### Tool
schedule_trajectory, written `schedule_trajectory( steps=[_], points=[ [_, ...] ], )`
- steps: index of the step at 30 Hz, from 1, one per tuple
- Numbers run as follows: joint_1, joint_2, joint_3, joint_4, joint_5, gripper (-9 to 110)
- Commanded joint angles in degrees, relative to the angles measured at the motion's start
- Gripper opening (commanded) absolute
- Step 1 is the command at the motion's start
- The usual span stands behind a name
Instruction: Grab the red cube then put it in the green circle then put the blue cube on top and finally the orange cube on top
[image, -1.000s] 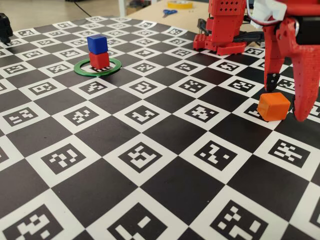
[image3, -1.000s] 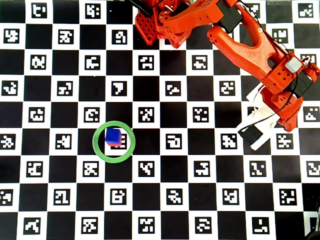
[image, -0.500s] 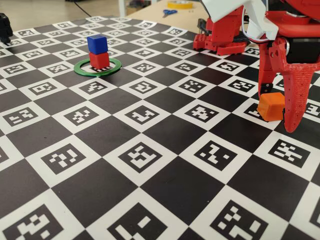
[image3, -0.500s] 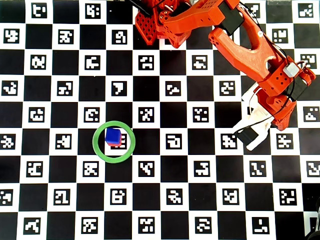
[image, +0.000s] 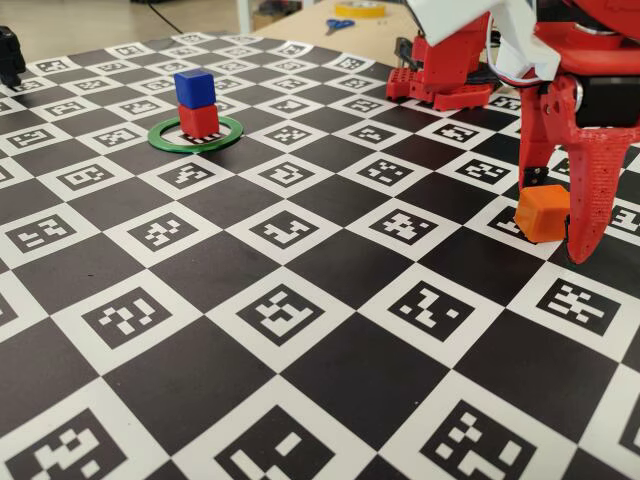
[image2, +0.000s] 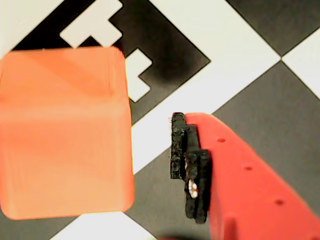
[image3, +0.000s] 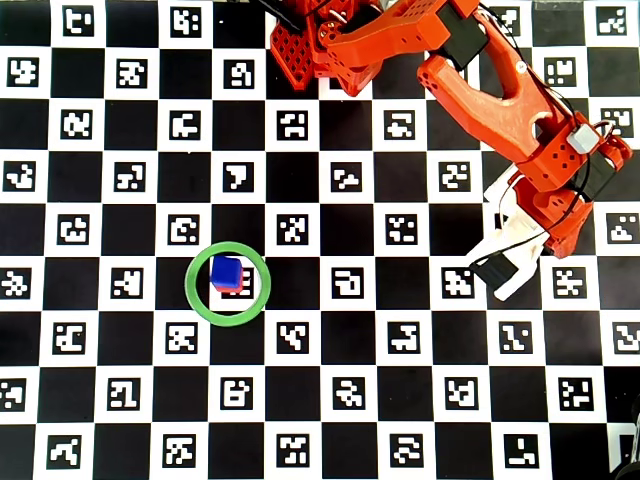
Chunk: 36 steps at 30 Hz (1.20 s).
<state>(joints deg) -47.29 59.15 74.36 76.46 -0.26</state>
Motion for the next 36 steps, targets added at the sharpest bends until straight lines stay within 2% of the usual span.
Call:
schedule_trajectory(
  steps=[1, 5, 17, 28, 36],
  points=[
    [-0.7, 1.05, -0.26, -0.44, -0.88, 31],
    [-0.7, 0.97, -0.26, -0.44, -0.97, 20],
    [-0.62, 1.05, -0.26, -0.62, -2.11, 7],
    [4.75, 6.15, -2.02, 2.2, -5.89, 7],
    [15.21, 14.59, -1.67, 7.21, -9.4, 6]
  ],
)
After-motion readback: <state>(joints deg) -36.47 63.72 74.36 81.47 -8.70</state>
